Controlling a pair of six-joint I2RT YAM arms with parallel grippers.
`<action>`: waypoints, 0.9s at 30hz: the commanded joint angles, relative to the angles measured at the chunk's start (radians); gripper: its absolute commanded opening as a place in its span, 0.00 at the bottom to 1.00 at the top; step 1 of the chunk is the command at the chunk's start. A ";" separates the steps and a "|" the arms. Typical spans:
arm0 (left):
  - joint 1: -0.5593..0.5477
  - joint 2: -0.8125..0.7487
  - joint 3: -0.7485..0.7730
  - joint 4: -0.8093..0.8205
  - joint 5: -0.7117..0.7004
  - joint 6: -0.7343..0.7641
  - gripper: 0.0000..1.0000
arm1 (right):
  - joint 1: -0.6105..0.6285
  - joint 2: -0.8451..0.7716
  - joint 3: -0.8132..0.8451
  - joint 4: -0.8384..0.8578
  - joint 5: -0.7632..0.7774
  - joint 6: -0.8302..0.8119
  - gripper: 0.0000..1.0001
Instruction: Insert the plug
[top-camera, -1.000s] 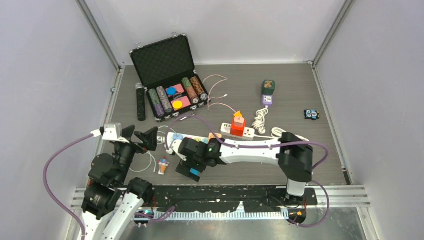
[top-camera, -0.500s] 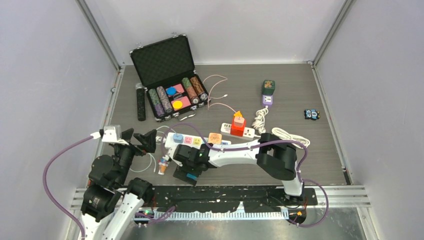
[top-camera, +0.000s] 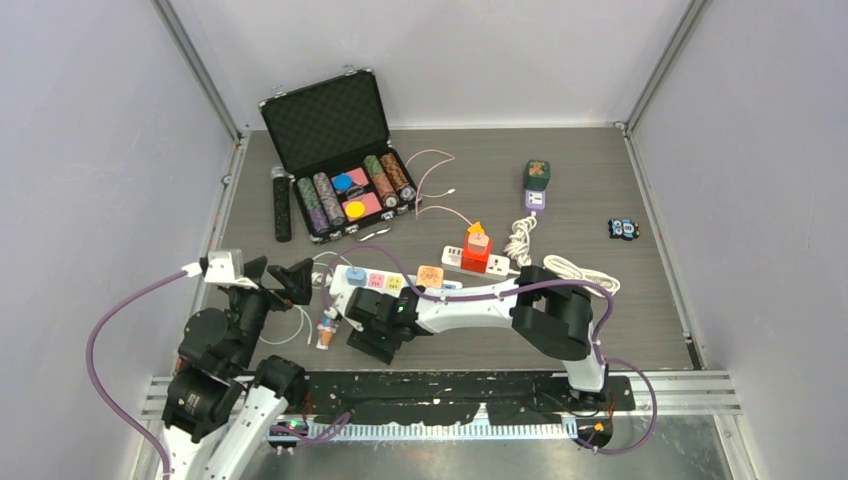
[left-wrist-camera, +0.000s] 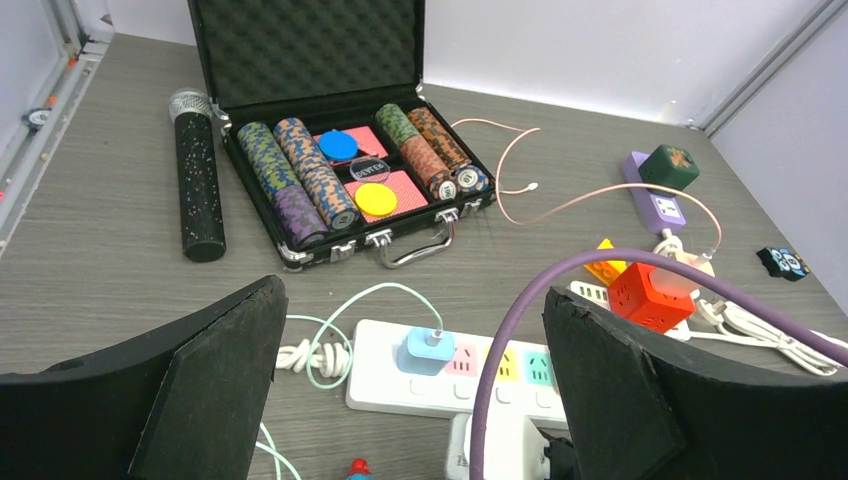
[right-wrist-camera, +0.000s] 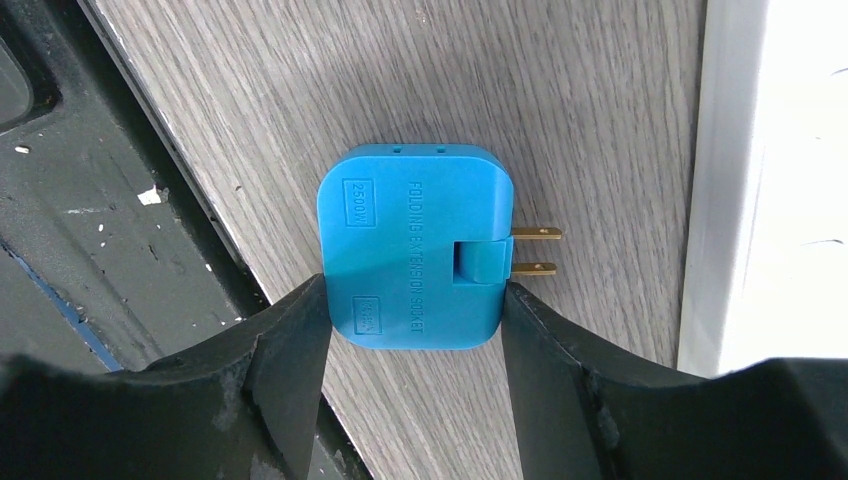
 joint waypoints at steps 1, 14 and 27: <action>0.002 0.027 0.025 0.041 -0.002 0.017 1.00 | -0.033 -0.059 0.034 -0.001 -0.013 0.004 0.51; 0.002 0.146 0.090 0.284 0.059 0.091 1.00 | -0.268 -0.292 0.224 -0.074 -0.508 -0.053 0.51; 0.002 0.337 0.236 0.481 0.746 0.632 1.00 | -0.512 -0.353 0.348 -0.314 -1.076 -0.195 0.58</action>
